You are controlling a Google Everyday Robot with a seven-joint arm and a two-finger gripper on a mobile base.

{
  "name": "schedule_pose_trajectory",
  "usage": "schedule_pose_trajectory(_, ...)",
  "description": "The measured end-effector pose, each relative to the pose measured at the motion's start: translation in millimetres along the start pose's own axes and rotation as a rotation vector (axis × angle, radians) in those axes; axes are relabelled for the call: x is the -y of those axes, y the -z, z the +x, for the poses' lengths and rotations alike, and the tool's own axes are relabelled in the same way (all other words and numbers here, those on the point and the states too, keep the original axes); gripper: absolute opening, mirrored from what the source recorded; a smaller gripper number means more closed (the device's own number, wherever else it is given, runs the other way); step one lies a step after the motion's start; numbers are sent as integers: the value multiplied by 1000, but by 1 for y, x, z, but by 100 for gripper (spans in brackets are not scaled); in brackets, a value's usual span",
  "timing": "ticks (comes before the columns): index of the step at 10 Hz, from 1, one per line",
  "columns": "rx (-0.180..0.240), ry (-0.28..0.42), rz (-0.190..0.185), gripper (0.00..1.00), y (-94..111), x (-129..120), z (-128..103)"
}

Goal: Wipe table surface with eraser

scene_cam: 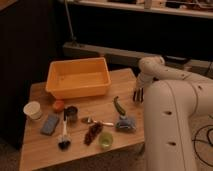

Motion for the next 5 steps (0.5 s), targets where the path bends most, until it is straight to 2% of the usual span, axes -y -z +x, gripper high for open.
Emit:
schedule_pose_trajectory(2, 1, -35, -4, 0, -5, -2, -17)
schedule_pose_trajectory(5, 4, 0, -29, 0, -12, -48, -28)
